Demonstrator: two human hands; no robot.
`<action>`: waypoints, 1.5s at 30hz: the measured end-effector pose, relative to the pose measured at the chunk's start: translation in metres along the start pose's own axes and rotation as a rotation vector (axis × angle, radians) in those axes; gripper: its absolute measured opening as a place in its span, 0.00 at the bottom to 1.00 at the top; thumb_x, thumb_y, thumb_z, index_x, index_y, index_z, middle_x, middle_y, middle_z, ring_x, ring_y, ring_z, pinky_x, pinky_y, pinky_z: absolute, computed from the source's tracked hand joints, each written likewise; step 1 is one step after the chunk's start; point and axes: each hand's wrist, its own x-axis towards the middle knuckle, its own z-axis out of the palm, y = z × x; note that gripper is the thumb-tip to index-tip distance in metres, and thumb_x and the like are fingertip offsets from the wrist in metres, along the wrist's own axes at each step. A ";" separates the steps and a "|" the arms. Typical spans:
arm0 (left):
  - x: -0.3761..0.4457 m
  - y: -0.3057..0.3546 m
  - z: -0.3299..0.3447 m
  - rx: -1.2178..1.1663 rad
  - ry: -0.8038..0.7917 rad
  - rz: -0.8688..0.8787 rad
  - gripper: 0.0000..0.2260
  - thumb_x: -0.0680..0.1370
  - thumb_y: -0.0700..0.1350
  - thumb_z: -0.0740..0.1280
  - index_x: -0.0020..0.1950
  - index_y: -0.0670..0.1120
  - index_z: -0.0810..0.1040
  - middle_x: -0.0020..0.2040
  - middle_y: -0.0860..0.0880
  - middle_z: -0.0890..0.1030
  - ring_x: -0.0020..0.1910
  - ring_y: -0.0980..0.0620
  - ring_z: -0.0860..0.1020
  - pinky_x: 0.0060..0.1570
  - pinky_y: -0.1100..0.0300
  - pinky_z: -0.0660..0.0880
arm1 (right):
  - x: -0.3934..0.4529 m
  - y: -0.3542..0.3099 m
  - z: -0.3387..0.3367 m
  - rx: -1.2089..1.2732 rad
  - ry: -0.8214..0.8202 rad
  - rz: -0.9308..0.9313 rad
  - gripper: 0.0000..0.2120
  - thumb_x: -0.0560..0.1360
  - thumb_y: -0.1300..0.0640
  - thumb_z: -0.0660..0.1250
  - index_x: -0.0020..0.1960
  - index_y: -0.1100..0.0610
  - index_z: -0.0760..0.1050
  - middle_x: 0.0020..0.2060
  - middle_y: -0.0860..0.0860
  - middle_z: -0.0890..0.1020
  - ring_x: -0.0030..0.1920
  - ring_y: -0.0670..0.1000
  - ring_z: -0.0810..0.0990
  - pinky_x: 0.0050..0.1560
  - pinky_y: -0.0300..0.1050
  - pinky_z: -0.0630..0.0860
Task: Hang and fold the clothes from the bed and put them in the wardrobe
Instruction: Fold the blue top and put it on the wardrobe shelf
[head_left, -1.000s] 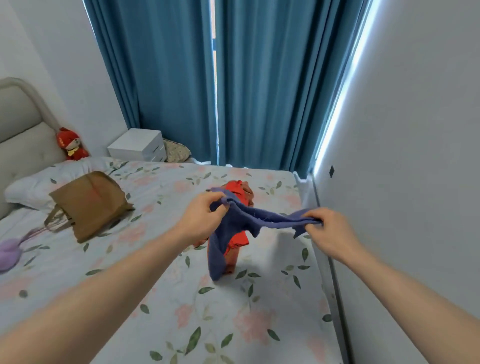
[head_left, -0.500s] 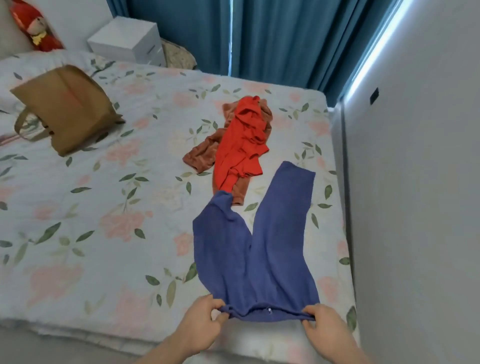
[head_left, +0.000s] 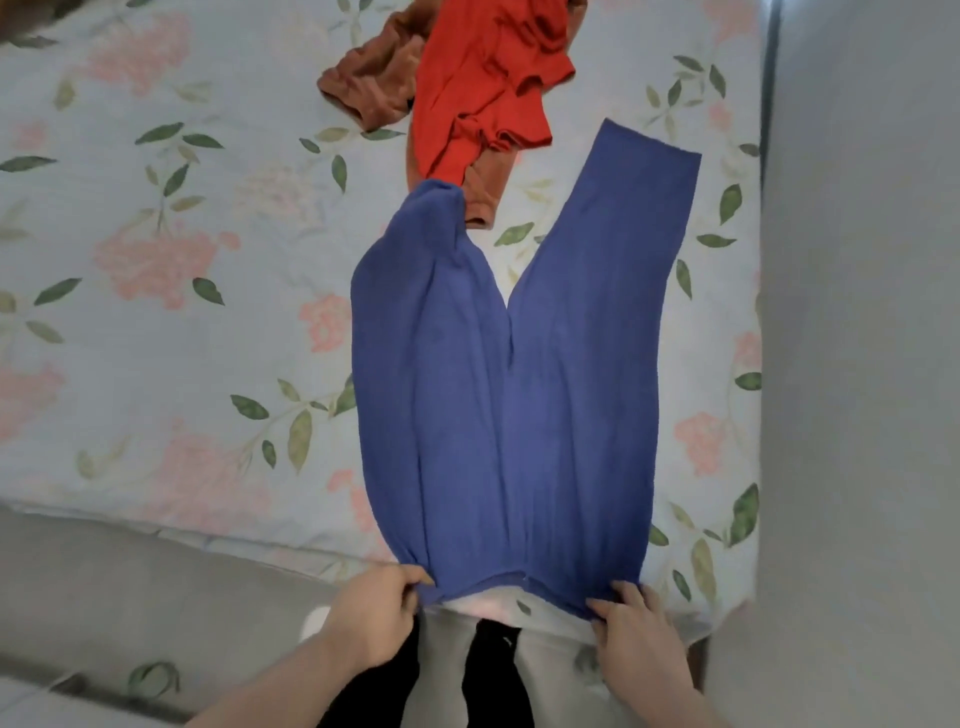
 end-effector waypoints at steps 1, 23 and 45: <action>0.000 -0.001 0.006 -0.003 -0.002 -0.016 0.14 0.75 0.44 0.58 0.43 0.63 0.76 0.42 0.62 0.79 0.47 0.54 0.81 0.50 0.61 0.76 | 0.001 0.003 0.004 -0.015 -0.035 -0.003 0.21 0.82 0.50 0.57 0.74 0.41 0.71 0.76 0.47 0.64 0.78 0.55 0.57 0.76 0.51 0.64; 0.028 -0.013 0.068 -0.631 0.285 -0.382 0.15 0.62 0.43 0.69 0.44 0.57 0.72 0.47 0.43 0.78 0.42 0.33 0.81 0.48 0.37 0.81 | 0.035 -0.009 -0.006 0.200 -0.129 -0.066 0.07 0.74 0.54 0.63 0.43 0.42 0.69 0.42 0.42 0.79 0.53 0.50 0.79 0.56 0.44 0.77; 0.002 0.136 0.008 -0.361 0.383 0.264 0.34 0.75 0.46 0.65 0.77 0.66 0.56 0.77 0.67 0.60 0.70 0.76 0.61 0.61 0.82 0.59 | 0.049 0.038 -0.061 0.626 0.078 -0.008 0.10 0.75 0.60 0.71 0.50 0.45 0.77 0.48 0.47 0.81 0.44 0.44 0.80 0.55 0.39 0.76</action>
